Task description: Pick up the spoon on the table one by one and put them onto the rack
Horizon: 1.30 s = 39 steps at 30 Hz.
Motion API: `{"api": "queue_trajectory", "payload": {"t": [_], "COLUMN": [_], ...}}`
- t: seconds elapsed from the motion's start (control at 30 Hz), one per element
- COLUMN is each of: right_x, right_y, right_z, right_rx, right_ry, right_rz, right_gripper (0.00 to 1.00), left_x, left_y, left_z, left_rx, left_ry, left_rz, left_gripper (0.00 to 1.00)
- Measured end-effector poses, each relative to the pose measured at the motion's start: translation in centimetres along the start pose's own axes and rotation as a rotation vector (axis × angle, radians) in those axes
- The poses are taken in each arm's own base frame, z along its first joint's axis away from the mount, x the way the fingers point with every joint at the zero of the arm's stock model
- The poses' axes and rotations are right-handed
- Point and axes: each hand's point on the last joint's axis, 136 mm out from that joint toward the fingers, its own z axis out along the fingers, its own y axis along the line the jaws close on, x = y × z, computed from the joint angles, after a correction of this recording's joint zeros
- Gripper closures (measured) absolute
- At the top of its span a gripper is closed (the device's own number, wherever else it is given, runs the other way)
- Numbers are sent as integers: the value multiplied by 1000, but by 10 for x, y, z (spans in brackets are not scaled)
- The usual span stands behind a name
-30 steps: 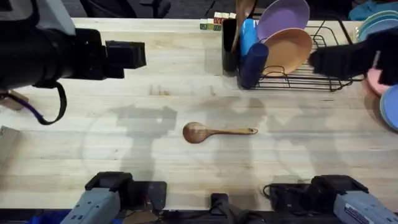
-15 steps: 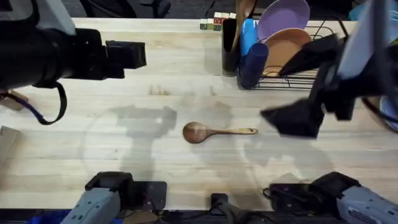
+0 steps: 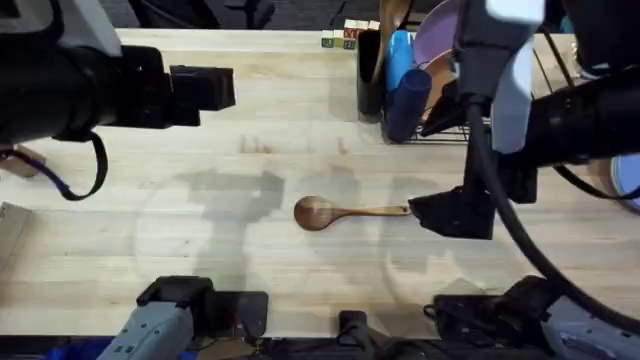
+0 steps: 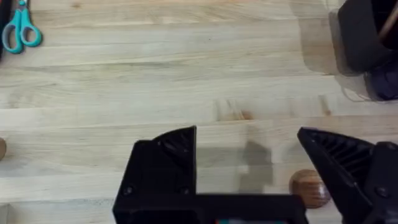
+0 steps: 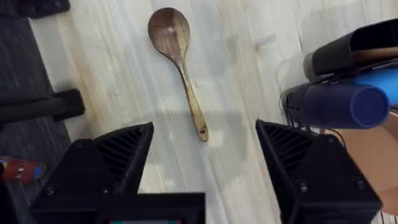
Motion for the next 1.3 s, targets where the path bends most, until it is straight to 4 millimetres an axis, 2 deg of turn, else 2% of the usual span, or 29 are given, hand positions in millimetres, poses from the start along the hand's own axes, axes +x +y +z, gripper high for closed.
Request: {"api": "queue_trajectory", "payload": {"t": [0.43, 0.67, 0.87, 0.9, 1.3], "right_x": [-6, -7, -7, -6, 10], "right_y": [-3, 1, 6, 11, 17], "right_z": [1, 12, 35, 51, 109], "right_rx": [19, -26, -108, -161, -315], "right_ry": [-17, 5, 54, 92, 242], "right_rz": [-90, -168, -196, -221, -227], "right_gripper": [6, 7, 6, 6, 6], "left_x": [0, 0, 0, 0, 0], "left_y": [0, 0, 0, 0, 0], "left_z": [0, 0, 0, 0, 0], "left_rx": [0, 0, 0, 0, 0], "left_ry": [0, 0, 0, 0, 0], "left_rz": [0, 0, 0, 0, 0], "left_gripper": [7, 7, 7, 8, 7]}}
